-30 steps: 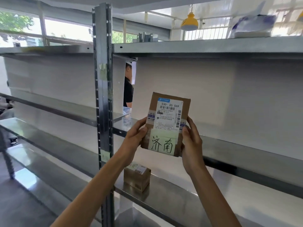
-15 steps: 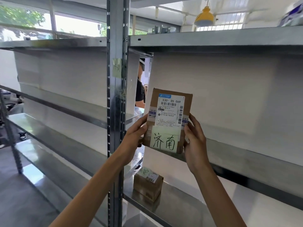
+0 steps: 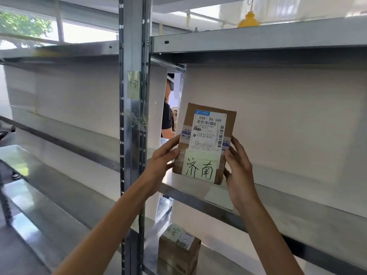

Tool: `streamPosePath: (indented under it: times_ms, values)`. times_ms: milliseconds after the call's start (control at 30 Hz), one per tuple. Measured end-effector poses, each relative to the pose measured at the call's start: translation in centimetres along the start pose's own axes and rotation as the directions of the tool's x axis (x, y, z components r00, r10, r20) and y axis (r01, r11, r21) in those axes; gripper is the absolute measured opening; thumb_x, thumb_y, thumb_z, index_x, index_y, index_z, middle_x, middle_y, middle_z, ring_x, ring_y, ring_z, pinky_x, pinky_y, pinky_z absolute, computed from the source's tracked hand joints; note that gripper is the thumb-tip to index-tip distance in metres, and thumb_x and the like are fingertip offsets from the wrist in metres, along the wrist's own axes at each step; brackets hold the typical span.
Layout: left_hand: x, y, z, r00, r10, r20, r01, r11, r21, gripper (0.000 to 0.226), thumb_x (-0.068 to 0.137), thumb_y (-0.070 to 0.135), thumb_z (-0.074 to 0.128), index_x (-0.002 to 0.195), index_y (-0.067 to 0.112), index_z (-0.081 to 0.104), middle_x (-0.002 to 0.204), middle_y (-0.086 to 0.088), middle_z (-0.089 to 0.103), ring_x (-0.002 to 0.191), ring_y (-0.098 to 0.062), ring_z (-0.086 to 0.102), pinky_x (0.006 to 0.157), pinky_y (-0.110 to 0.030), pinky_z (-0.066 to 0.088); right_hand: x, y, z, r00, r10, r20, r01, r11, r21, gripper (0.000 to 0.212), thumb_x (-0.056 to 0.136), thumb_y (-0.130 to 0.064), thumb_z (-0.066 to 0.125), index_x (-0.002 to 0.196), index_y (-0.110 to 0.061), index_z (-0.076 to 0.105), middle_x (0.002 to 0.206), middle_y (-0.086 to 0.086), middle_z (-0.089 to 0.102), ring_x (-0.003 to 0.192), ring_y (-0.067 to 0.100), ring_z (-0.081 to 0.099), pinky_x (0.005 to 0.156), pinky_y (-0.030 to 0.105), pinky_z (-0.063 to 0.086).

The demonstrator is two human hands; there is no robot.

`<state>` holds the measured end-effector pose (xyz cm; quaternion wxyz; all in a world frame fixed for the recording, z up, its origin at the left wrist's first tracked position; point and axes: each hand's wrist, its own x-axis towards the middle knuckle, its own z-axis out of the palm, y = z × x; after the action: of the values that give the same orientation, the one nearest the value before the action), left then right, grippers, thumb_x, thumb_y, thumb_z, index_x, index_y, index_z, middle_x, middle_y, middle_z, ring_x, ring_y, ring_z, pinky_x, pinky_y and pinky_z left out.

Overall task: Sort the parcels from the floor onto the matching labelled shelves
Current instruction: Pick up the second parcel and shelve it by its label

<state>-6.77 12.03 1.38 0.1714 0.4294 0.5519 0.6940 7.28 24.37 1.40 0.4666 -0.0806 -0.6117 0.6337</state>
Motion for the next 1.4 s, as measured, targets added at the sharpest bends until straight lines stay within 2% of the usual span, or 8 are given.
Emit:
streamPosePath:
  times_ms: [167, 333, 500, 833, 967, 1167, 1333, 1400]
  values:
    - [2.2, -1.0, -1.5, 0.999, 0.007, 0.041, -0.006, 1.0, -0.012, 0.046, 0.087, 0.033, 0.048, 0.133, 0.036, 0.049, 0.137, 0.009, 0.054, 0.128, -0.016, 0.048, 0.11, -0.046, 0.035, 1.1, 0.2, 1.1, 0.998, -0.009, -0.057, 0.004, 0.996, -0.087, 0.039, 0.096, -0.023, 0.047, 0.134, -0.033, 0.046, 0.126, -0.009, 0.062, 0.111, 0.01, 0.059, 0.084, 0.028, 0.049]
    - [3.1, -1.8, -2.7, 0.99, -0.003, 0.14, 0.011, 0.999, -0.053, 0.053, 0.082, 0.04, 0.05, 0.135, 0.037, 0.046, 0.136, 0.009, 0.055, 0.127, -0.016, 0.049, 0.109, -0.046, 0.037, 0.7, 0.6, 2.4, 0.99, -0.027, -0.135, 0.008, 0.991, -0.137, 0.039, 0.096, -0.024, 0.046, 0.134, -0.033, 0.047, 0.123, -0.01, 0.064, 0.111, 0.011, 0.06, 0.082, 0.027, 0.048]
    - [3.4, -2.4, -5.5, 0.97, 0.026, 0.24, -0.002, 0.995, -0.099, 0.053, 0.083, 0.032, 0.051, 0.136, 0.033, 0.046, 0.136, 0.007, 0.055, 0.118, -0.009, 0.057, 0.091, -0.029, 0.046, -0.5, 0.7, 4.9, 0.979, -0.043, -0.2, 0.006, 0.983, -0.181, 0.039, 0.095, -0.024, 0.048, 0.133, -0.032, 0.048, 0.122, -0.01, 0.065, 0.11, 0.009, 0.061, 0.084, 0.027, 0.05]
    - [2.5, -1.3, -8.5, 0.938, 0.039, 0.345, -0.017, 0.998, -0.065, 0.044, 0.093, 0.018, 0.052, 0.135, 0.023, 0.044, 0.135, 0.002, 0.054, 0.125, -0.016, 0.051, 0.103, -0.037, 0.044, -2.7, 0.2, 9.1, 0.925, -0.074, -0.372, -0.012, 0.974, -0.225, 0.026, 0.097, -0.026, 0.045, 0.122, -0.031, 0.05, 0.118, 0.0, 0.067, 0.099, 0.018, 0.066, 0.059, 0.019, 0.053]
    - [2.1, -0.5, -8.8, 0.939, 0.039, 0.342, -0.013, 0.997, -0.078, 0.041, 0.094, 0.013, 0.049, 0.131, 0.03, 0.045, 0.136, -0.003, 0.054, 0.125, -0.015, 0.05, 0.093, -0.022, 0.045, -2.8, -0.4, 10.0, 0.922, -0.111, -0.371, 0.009, 0.964, -0.265, 0.026, 0.097, -0.025, 0.045, 0.121, -0.03, 0.051, 0.116, -0.003, 0.067, 0.096, 0.015, 0.067, 0.06, 0.021, 0.054]
    - [2.2, 0.4, -8.4, 0.95, 0.044, 0.31, -0.022, 0.997, -0.076, 0.044, 0.094, 0.018, 0.05, 0.136, 0.03, 0.043, 0.14, -0.004, 0.046, 0.127, -0.018, 0.048, 0.106, -0.043, 0.042, -2.8, -1.6, 9.6, 0.934, -0.142, -0.327, 0.037, 0.951, -0.307, 0.033, 0.096, -0.025, 0.047, 0.128, -0.03, 0.051, 0.122, -0.001, 0.065, 0.106, 0.015, 0.063, 0.076, 0.027, 0.052]
    - [2.5, 1.0, -8.3, 0.954, 0.06, 0.294, -0.043, 0.997, -0.062, 0.043, 0.097, 0.021, 0.044, 0.14, 0.022, 0.042, 0.135, -0.003, 0.044, 0.117, -0.008, 0.05, 0.076, -0.006, 0.049, -3.2, -2.1, 8.8, 0.973, -0.068, -0.218, -0.014, 0.934, -0.356, 0.039, 0.097, -0.029, 0.044, 0.136, -0.034, 0.045, 0.12, -0.008, 0.065, 0.109, 0.007, 0.061, 0.081, 0.026, 0.051]
    - [2.9, 0.9, -8.1, 0.956, 0.015, 0.294, -0.009, 1.0, -0.022, 0.045, 0.097, 0.026, 0.042, 0.142, 0.024, 0.038, 0.134, -0.002, 0.046, 0.106, -0.002, 0.052, 0.068, -0.003, 0.048, -3.1, -2.2, 8.6, 0.976, -0.024, -0.216, -0.056, 0.932, -0.358, 0.036, 0.098, -0.031, 0.038, 0.133, -0.033, 0.047, 0.121, -0.004, 0.065, 0.108, 0.011, 0.062, 0.081, 0.028, 0.051]
